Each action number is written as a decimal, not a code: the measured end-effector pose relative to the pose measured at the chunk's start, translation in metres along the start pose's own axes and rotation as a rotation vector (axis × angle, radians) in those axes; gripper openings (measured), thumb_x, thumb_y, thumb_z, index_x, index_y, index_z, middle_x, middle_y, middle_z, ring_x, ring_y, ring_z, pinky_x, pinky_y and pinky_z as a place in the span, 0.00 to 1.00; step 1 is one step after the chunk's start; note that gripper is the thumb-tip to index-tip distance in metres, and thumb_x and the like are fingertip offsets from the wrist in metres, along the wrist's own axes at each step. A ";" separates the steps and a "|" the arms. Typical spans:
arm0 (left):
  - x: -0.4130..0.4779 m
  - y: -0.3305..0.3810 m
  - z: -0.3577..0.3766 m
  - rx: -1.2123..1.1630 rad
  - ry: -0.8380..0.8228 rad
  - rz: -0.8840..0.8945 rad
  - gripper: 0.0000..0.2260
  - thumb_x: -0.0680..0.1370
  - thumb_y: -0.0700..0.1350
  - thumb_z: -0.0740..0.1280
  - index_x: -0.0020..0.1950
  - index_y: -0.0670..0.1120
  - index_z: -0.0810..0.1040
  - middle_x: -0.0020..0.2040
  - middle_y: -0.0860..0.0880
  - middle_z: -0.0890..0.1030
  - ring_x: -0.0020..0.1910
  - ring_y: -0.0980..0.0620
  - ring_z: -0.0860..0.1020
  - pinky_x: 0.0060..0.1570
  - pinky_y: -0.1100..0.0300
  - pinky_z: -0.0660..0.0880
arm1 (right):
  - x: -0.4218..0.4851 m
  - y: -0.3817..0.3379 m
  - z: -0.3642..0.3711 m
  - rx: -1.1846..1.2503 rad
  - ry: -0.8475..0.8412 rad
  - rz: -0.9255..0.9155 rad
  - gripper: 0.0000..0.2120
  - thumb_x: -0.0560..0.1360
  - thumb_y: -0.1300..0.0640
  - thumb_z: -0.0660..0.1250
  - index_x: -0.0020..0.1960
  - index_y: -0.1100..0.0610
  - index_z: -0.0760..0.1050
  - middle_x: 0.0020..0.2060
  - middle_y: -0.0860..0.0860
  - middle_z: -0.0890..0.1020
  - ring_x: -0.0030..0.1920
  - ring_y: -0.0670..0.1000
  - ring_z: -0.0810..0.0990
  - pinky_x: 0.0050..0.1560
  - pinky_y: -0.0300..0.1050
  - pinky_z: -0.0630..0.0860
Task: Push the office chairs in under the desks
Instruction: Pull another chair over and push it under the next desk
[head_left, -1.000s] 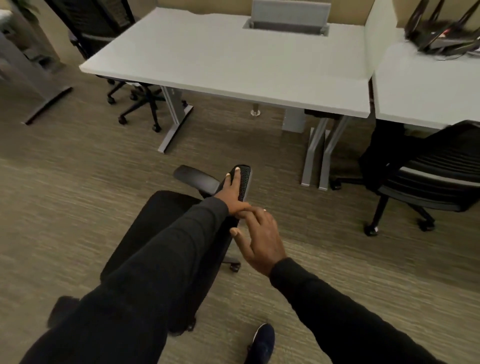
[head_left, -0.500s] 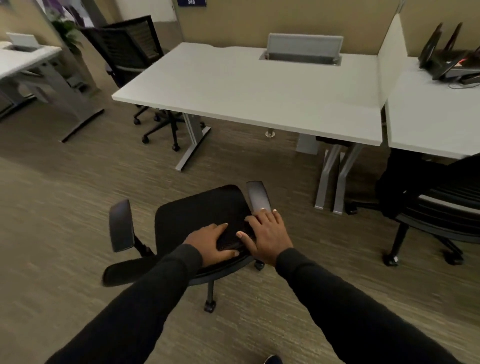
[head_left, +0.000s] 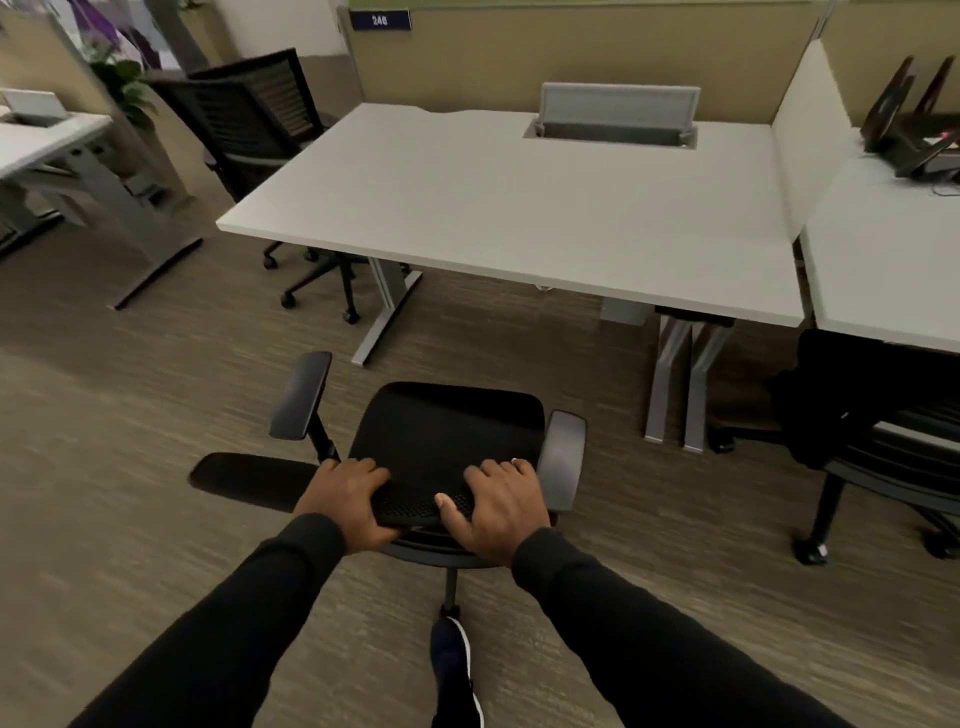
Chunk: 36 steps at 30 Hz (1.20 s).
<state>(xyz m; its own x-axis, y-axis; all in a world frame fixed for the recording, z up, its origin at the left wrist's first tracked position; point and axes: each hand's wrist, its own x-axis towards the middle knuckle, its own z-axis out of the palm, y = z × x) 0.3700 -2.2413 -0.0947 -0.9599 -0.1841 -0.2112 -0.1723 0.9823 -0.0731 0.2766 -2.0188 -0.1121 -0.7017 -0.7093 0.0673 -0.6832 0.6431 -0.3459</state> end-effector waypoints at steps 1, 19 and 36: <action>0.011 -0.005 -0.002 0.000 0.006 0.020 0.33 0.66 0.71 0.67 0.64 0.52 0.78 0.56 0.53 0.79 0.55 0.52 0.76 0.59 0.52 0.69 | 0.009 0.002 0.000 -0.001 0.008 0.016 0.30 0.78 0.31 0.51 0.53 0.54 0.79 0.46 0.53 0.82 0.48 0.55 0.79 0.60 0.55 0.71; 0.255 -0.125 -0.041 0.022 0.073 0.219 0.47 0.60 0.86 0.46 0.53 0.49 0.76 0.47 0.49 0.76 0.46 0.46 0.76 0.49 0.52 0.70 | 0.195 0.070 0.000 -0.179 0.120 0.420 0.28 0.79 0.33 0.51 0.57 0.52 0.80 0.52 0.53 0.80 0.56 0.57 0.77 0.58 0.55 0.72; 0.406 -0.094 -0.076 0.041 0.070 0.168 0.51 0.59 0.86 0.44 0.60 0.49 0.74 0.54 0.48 0.77 0.53 0.46 0.74 0.58 0.52 0.70 | 0.317 0.183 -0.036 -0.090 0.008 0.426 0.35 0.77 0.34 0.41 0.80 0.47 0.58 0.81 0.57 0.54 0.82 0.59 0.48 0.78 0.66 0.41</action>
<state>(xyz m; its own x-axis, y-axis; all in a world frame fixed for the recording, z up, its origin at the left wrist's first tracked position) -0.0206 -2.4061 -0.0992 -0.9878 -0.0137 -0.1551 -0.0009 0.9966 -0.0823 -0.0779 -2.1153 -0.1208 -0.9261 -0.3730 -0.0562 -0.3470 0.9008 -0.2612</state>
